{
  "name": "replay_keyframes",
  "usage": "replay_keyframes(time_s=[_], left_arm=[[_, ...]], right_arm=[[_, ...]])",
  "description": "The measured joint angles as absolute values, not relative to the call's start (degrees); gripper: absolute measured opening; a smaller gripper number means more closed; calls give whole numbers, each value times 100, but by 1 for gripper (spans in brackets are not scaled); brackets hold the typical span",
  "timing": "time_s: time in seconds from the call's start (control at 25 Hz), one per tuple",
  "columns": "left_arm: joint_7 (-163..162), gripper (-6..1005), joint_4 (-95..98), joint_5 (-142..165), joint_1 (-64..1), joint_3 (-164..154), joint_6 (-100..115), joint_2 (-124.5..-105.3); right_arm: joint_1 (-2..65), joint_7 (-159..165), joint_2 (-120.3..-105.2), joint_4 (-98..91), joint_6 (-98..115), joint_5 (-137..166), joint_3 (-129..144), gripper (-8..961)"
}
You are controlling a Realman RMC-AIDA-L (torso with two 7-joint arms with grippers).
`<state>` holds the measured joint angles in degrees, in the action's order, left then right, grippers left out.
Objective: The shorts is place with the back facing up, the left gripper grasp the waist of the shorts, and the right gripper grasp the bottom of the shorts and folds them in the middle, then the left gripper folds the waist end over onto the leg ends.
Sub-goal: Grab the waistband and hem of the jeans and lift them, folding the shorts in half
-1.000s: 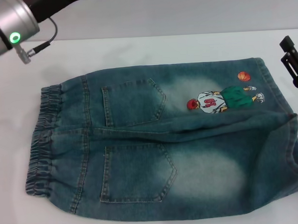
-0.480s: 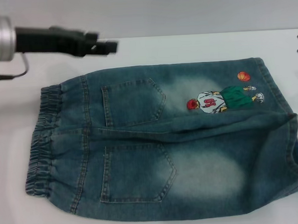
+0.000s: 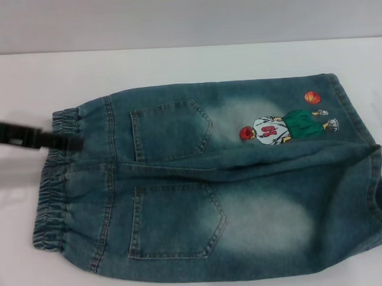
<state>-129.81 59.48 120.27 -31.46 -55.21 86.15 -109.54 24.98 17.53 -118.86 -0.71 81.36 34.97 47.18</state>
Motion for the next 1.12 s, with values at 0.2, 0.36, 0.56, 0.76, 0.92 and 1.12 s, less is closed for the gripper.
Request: replay_keyframes(time_s=[0.2,0.36,0.56,0.76,0.92,1.12], left_arm=[[-13412,740,6114,12899,-2760,-5143,9562,-10960],[-13454,739,6178,12946,-2587,-5011,9703,-10938],[-13621,739,6157,13222,-2485,-4971,9837,-10865],[-13745,739,6130,13501,-2487,-4934,9854,-10908],[-13750,739,6131,13684,-2495,-4932,9885,-10962],[-13771,739,6128,13798,-2485,-4928,9923,-10979]], right_arm=[[2488,1745,-11882,-188,7997,3497,4655,602],[2506,1741,-11882,-259,7950,3497,4643,602],[2549,1738,-11882,-318,7890,3497,4640,602],[2563,1736,-11882,-333,7875,3498,4640,602],[2565,1733,-11882,-334,7874,3498,4640,602],[2567,1731,-11882,-334,7874,3498,4640,602]])
